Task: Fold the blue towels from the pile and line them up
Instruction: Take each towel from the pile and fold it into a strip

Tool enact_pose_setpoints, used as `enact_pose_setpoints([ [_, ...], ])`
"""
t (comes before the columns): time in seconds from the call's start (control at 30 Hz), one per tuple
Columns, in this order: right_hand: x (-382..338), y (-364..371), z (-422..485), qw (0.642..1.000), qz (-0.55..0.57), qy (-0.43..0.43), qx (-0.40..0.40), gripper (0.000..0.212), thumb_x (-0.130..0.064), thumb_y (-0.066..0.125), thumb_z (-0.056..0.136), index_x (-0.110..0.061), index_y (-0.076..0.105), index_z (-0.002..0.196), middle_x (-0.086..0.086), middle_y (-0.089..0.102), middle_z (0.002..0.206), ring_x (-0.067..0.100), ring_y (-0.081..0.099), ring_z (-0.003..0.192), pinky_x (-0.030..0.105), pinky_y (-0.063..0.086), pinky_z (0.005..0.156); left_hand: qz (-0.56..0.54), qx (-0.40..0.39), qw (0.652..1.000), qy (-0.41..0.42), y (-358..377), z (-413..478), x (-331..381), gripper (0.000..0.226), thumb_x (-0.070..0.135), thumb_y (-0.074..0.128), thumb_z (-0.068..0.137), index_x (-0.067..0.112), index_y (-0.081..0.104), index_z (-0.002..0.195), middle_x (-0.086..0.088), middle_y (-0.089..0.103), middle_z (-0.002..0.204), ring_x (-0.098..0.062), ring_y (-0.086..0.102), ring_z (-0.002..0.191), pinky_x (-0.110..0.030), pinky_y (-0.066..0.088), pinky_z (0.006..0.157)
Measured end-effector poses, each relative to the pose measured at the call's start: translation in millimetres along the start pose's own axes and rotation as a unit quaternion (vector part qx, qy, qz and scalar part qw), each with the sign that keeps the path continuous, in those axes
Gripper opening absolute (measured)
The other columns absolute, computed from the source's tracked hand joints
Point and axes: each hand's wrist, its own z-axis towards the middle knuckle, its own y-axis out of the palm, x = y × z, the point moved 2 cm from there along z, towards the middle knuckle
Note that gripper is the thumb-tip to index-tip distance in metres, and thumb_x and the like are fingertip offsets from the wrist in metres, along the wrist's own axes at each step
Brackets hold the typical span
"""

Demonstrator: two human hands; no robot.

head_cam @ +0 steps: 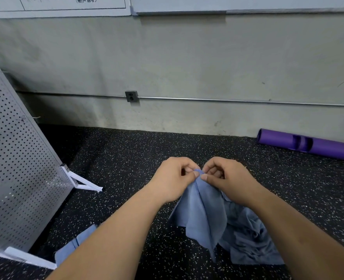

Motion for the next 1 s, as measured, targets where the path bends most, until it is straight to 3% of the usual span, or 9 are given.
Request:
enact_pose_setpoints([
  [0.13,12,-1,1,0.997,0.019,0.030,-0.063,0.020,-0.023,0.081,0.093,-0.033,0.067,0.103,-0.003,0.074,0.083,0.005,0.061,0.069,0.026,0.052,0.071,-0.028,0.077,0.997,-0.009,-12,3,-3,0.016,0.018,0.073,0.095,0.034,0.078,0.093,0.012,0.074,0.085,-0.012,0.069,0.084,-0.038,0.058,0.085],
  [0.3,33,-14,0,0.996,-0.028,0.056,-0.063,0.010,-0.033,0.083,0.092,-0.031,0.074,0.094,-0.008,0.074,0.078,0.012,0.065,0.069,0.034,0.056,0.074,-0.068,0.179,0.981,-0.028,-37,3,-12,0.016,0.014,0.074,0.096,0.029,0.078,0.091,0.008,0.076,0.088,-0.012,0.069,0.084,-0.031,0.055,0.082],
  [0.43,45,-28,-5,0.980,-0.178,0.073,-0.039,0.015,-0.042,0.083,0.089,-0.033,0.071,0.086,-0.011,0.067,0.072,0.002,0.057,0.063,0.019,0.044,0.060,-0.084,0.264,0.960,-0.050,-58,1,-28,0.011,0.016,0.075,0.097,0.026,0.079,0.095,0.010,0.075,0.085,-0.004,0.066,0.078,-0.026,0.054,0.080],
  [0.5,49,-35,-7,0.968,-0.239,0.079,-0.017,0.018,-0.044,0.082,0.090,-0.035,0.068,0.082,-0.012,0.064,0.071,0.001,0.054,0.062,0.022,0.039,0.057,-0.081,0.294,0.950,-0.064,-68,-1,-37,0.011,0.017,0.075,0.097,0.028,0.079,0.095,0.009,0.076,0.086,-0.003,0.066,0.076,-0.027,0.054,0.080],
  [0.6,50,-43,-9,0.956,-0.286,0.055,0.040,0.016,-0.044,0.082,0.089,-0.041,0.067,0.085,-0.015,0.062,0.076,-0.001,0.050,0.073,0.028,0.039,0.064,-0.076,0.308,0.945,-0.079,-77,-6,-47,0.011,0.016,0.077,0.096,0.026,0.079,0.096,0.008,0.076,0.086,0.000,0.065,0.074,-0.024,0.052,0.079],
  [0.73,46,-51,-8,0.921,-0.372,0.006,0.113,0.015,-0.044,0.080,0.089,-0.037,0.076,0.101,-0.018,0.071,0.092,0.017,0.052,0.101,0.039,0.049,0.081,-0.082,0.314,0.941,-0.095,-84,-7,-57,0.013,0.016,0.077,0.096,0.029,0.078,0.093,0.005,0.077,0.088,-0.004,0.066,0.076,-0.026,0.053,0.078],
  [1.0,39,-58,-8,0.884,-0.401,-0.028,0.240,0.010,-0.031,0.077,0.092,-0.021,0.081,0.093,-0.006,0.070,0.095,0.027,0.051,0.093,0.043,0.052,0.069,-0.133,0.298,0.943,-0.064,-84,-7,-53,0.013,0.015,0.079,0.096,0.028,0.081,0.096,-0.003,0.077,0.091,-0.008,0.067,0.082,-0.030,0.055,0.082],
])
